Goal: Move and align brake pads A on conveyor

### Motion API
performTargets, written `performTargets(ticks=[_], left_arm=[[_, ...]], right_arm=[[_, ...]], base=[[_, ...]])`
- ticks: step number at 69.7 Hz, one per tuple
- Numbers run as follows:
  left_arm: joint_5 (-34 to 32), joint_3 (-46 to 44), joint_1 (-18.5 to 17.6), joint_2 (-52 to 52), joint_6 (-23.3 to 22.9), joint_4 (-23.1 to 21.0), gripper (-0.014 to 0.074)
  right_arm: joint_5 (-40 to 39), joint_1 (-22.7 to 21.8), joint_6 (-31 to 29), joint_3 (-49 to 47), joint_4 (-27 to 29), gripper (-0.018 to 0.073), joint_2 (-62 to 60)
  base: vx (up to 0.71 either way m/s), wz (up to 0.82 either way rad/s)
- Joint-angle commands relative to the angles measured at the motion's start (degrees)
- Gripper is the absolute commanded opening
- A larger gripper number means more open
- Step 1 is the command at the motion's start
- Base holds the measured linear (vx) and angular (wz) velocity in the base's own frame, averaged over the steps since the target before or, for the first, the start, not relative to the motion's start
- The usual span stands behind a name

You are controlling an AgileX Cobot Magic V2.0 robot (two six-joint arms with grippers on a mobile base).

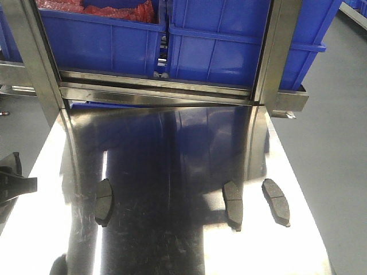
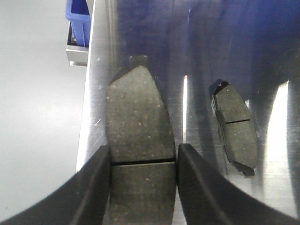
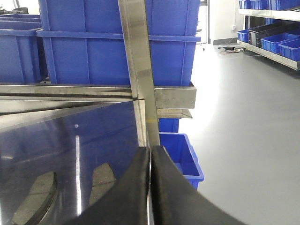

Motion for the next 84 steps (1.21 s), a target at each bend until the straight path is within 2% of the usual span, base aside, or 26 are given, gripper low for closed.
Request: performTargets(ticks=[1,84], left_arm=[[-2.93,-1.45,-0.44,-1.66,-0.21,0.44,0.0132],[-2.97,-1.45,-0.44,-1.53,-0.21,0.44,0.0132]], right_arm=[[-4.23,-0.39,-0.61,1.21,-0.09,-0.0008,-0.95],[-4.37,-0.41,-0.67,1.00,-0.23,-0.0007,-0.90]], base=[[0.00,0.00],[0.00,0.00]])
